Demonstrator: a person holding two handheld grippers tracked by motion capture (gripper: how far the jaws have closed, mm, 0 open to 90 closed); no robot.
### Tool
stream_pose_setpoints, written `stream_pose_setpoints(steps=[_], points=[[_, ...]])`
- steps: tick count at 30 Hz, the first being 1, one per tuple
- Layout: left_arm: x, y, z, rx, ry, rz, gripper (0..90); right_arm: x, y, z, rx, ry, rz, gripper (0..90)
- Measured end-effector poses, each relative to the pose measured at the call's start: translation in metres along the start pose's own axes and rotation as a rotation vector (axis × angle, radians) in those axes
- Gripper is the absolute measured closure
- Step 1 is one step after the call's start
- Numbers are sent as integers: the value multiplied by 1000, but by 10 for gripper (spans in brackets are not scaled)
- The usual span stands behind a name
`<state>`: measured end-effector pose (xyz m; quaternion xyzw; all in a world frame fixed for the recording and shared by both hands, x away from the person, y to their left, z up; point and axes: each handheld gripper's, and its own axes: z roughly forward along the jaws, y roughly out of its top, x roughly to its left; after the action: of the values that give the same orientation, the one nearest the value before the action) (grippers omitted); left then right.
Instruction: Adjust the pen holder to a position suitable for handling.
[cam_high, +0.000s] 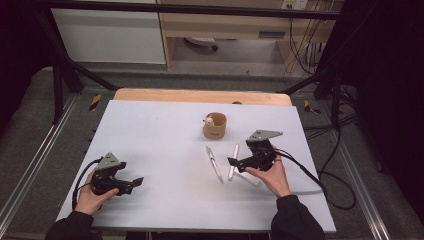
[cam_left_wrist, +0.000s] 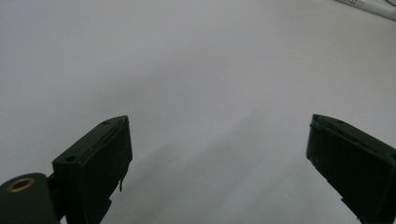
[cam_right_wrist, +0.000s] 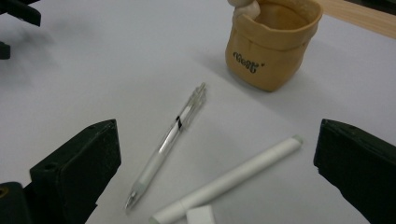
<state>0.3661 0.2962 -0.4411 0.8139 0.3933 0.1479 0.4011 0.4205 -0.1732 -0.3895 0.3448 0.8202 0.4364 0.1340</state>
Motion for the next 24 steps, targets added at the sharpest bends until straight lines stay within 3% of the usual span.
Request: stream_pose_setpoints(steps=[11,19,24], points=[[0,0,0,3,-1,1,73,3,40,29,3,-21,-28,28],[0,0,0,4,1,1,75,-1,59,60,33,-38,-78,106],[0,0,1,5,-2,2,75,-6,61,72,35,-36,-69,154]])
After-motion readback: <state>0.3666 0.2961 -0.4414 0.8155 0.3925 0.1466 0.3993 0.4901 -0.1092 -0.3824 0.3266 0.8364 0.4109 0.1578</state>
